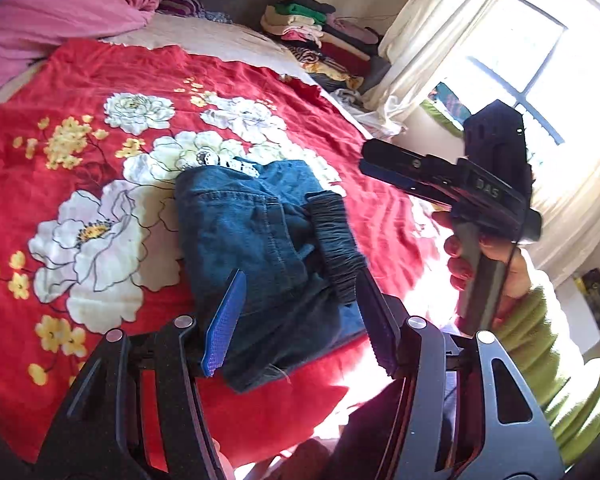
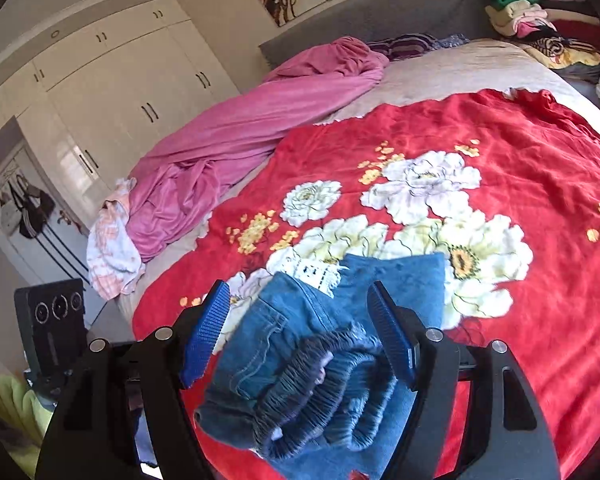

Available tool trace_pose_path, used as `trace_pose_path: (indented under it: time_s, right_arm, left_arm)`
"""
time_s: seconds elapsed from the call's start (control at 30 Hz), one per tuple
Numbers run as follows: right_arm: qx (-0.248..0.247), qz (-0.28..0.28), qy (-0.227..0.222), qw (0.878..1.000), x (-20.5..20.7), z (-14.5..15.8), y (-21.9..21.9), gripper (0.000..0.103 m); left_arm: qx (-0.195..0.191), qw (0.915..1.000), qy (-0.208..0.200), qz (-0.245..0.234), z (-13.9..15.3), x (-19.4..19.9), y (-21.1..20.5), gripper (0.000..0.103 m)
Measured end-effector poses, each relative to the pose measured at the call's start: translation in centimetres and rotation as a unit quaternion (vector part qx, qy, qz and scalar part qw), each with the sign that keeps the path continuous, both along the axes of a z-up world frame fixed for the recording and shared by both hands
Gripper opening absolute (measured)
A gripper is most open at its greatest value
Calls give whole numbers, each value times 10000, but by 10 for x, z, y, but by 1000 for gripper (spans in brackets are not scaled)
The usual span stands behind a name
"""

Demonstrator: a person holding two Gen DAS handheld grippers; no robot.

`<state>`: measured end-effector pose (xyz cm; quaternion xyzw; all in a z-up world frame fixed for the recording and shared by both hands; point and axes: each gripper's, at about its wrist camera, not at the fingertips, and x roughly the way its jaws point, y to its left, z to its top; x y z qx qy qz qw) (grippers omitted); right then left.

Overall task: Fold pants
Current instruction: 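Grasp the elastic waistband end with the right gripper and lift it, then fold the waistband end over the pants with the right gripper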

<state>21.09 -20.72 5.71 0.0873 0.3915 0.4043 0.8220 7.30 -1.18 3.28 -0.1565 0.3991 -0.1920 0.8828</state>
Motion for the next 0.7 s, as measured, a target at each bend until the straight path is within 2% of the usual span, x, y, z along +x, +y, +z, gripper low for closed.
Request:
trace_pose_path:
  time_s: [0.1, 0.23, 0.3, 0.4, 0.6, 0.7]
  right_arm:
    - [-372, 70, -4, 9993, -6, -11, 14, 71]
    - [-1517, 112, 64, 9883, -17, -44, 32, 71]
    - [-1840, 114, 230, 9826, -21, -67, 33, 70]
    - [-1649, 5, 305, 9858, -24, -81, 24, 69]
    - [-940, -249, -105, 9952, -47, -46, -4, 70]
    - [-791, -356, -293, 9958, -67, -33, -19, 72]
  left_arm:
    - [116, 9997, 100, -167, -12, 12, -16, 48]
    - [465, 9972, 354, -470, -38, 10, -41, 48]
    - [652, 9953, 524, -478, -54, 6, -47, 48]
    - [629, 9951, 574, -506, -62, 4, -47, 48]
    - [400, 9975, 409, -409, -36, -2, -26, 49]
    - [485, 9983, 320, -75, -22, -3, -3, 59]
